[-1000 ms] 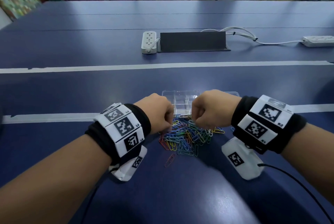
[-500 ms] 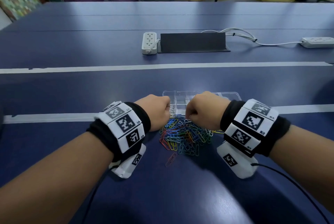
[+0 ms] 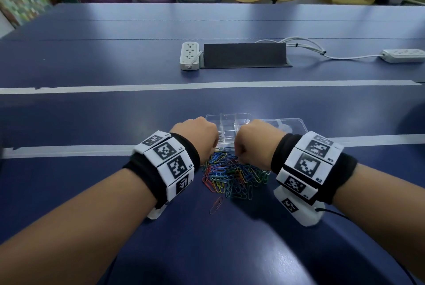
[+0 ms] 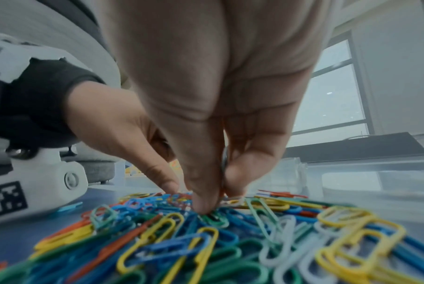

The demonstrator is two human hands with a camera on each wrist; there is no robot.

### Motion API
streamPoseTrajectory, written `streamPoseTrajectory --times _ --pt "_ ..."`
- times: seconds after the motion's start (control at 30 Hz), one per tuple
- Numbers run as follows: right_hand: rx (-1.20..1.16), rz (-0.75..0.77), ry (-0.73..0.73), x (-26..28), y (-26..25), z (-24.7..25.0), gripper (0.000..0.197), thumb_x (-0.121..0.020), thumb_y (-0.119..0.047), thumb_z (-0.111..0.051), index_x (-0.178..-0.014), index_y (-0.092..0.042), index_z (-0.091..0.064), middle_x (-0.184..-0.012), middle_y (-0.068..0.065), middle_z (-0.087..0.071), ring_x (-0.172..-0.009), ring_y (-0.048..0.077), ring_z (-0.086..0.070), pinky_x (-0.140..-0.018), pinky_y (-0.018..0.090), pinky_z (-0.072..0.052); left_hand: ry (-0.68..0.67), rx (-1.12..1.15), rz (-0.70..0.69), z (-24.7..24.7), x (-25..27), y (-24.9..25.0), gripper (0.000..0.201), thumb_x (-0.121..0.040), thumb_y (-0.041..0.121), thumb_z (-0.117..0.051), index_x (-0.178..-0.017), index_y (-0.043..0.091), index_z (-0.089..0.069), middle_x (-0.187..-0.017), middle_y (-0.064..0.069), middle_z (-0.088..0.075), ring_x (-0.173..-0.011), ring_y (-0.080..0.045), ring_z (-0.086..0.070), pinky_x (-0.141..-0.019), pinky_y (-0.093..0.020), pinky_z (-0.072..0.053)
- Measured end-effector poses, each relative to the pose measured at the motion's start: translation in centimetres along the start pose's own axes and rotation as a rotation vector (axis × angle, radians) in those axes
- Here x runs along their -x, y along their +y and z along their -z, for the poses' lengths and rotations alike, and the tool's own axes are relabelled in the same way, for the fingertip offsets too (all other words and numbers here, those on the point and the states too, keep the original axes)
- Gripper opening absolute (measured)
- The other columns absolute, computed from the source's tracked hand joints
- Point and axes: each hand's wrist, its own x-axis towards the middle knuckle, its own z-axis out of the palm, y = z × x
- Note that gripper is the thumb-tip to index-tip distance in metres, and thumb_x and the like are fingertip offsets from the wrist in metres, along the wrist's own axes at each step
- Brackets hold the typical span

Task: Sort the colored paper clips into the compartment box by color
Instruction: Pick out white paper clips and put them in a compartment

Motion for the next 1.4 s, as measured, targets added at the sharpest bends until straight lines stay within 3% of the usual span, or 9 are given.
streamPoseTrajectory --times 0.2,0.4,0.57,0.7,0.83,0.93,1.07,1.2,1.4 --pt "-0.147 -0.029 0.012 0.5 0.8 0.5 0.012 -0.082 -0.02 -0.067 -0.089 -0.015 -0.076 -0.083 -0.001 -0.071 -0.078 0.016 -0.063 -0.061 0.019 -0.05 -0.044 0.062 -0.008 0.2 -0.3 0.0 0.015 -0.087 0.022 -0.055 -0.093 0.019 -0.068 -0.094 -0.003 -0.061 -0.094 -0.026 -0.063 -0.069 -0.031 -0.046" --pt "-0.318 -0.041 -0.019 0.7 2.4 1.3 0.02 -0.083 -0.025 -0.067 -0.103 -0.024 -0.071 -0.066 -0.013 -0.059 -0.064 0.007 -0.056 -0.072 0.024 -0.046 -0.049 0.183 -0.063 0.4 -0.1 -0.6 0.01 -0.083 0.022 -0.057 -0.081 0.017 -0.065 -0.066 0.009 -0.05 -0.065 -0.01 -0.049 -0.061 -0.022 -0.038" --pt "-0.702 -0.136 -0.156 0.8 4.1 0.9 0.02 -0.092 -0.012 -0.052 -0.088 -0.02 -0.07 -0.066 0.003 -0.06 -0.06 0.017 -0.057 -0.062 0.023 -0.052 -0.092 0.379 -0.042 0.5 0.6 -0.7 0.018 -0.075 0.024 -0.064 -0.063 0.023 -0.051 -0.06 0.009 -0.049 -0.055 -0.004 -0.044 -0.052 -0.02 -0.036" --pt "-1.005 -0.235 -0.173 1.1 3.9 0.8 0.017 -0.091 -0.007 -0.049 -0.078 -0.006 -0.059 -0.071 0.009 -0.054 -0.055 0.018 -0.05 -0.046 0.022 -0.043 -0.181 0.541 -0.068 0.2 0.6 -0.4 0.013 -0.078 0.017 -0.064 -0.073 0.024 -0.055 -0.06 0.009 -0.054 -0.049 -0.001 -0.047 -0.053 -0.019 -0.04" --pt "-0.596 -0.217 -0.112 1.7 4.5 1.1 0.025 -0.086 -0.03 -0.058 -0.068 -0.014 -0.051 -0.061 0.002 -0.05 -0.052 0.017 -0.045 -0.05 0.025 -0.038 -0.261 0.697 -0.082 0.2 0.7 0.0 0.024 -0.084 0.006 -0.055 -0.102 0.022 -0.057 -0.074 0.005 -0.064 -0.058 -0.011 -0.056 -0.059 -0.022 -0.049" --pt "-0.163 -0.167 -0.087 2.5 4.7 0.7 0.027 -0.078 -0.046 -0.068 -0.075 -0.02 -0.063 -0.066 -0.004 -0.057 -0.067 0.014 -0.054 -0.062 0.025 -0.042 -0.242 0.592 -0.107 0.5 0.6 0.6 0.027 -0.086 0.006 -0.045 -0.099 0.02 -0.063 -0.065 0.007 -0.054 -0.059 -0.01 -0.051 -0.061 -0.023 -0.045" --pt "-0.149 -0.168 -0.089 2.8 4.2 -0.4 0.017 -0.073 -0.039 -0.074 -0.07 -0.023 -0.068 -0.066 -0.005 -0.06 -0.07 0.014 -0.055 -0.064 0.023 -0.045 -0.226 0.464 -0.078 0.7 0.3 1.8 0.015 -0.09 0.021 -0.042 -0.083 0.02 -0.054 -0.066 0.009 -0.047 -0.062 -0.007 -0.044 -0.061 -0.023 -0.037" --pt "-0.161 -0.188 -0.068 2.5 4.3 -0.7 0.014 -0.08 -0.021 -0.063 -0.085 -0.015 -0.075 -0.061 -0.008 -0.055 -0.071 0.015 -0.053 -0.058 0.019 -0.041 -0.234 0.443 -0.045 0.6 0.0 1.9 0.014 -0.089 0.03 -0.043 -0.083 0.02 -0.051 -0.071 0.007 -0.049 -0.067 -0.011 -0.046 -0.067 -0.026 -0.038" --pt "-0.22 -0.182 -0.042 2.5 4.9 -0.5 0.016 -0.08 -0.025 -0.061 -0.081 -0.014 -0.072 -0.075 0.001 -0.068 -0.076 0.019 -0.058 -0.075 0.027 -0.052 -0.076 0.463 0.01 1.5 -0.6 0.3 0.018 -0.089 0.011 -0.04 -0.093 0.022 -0.054 -0.082 0.006 -0.052 -0.076 -0.015 -0.049 -0.072 -0.024 -0.036"
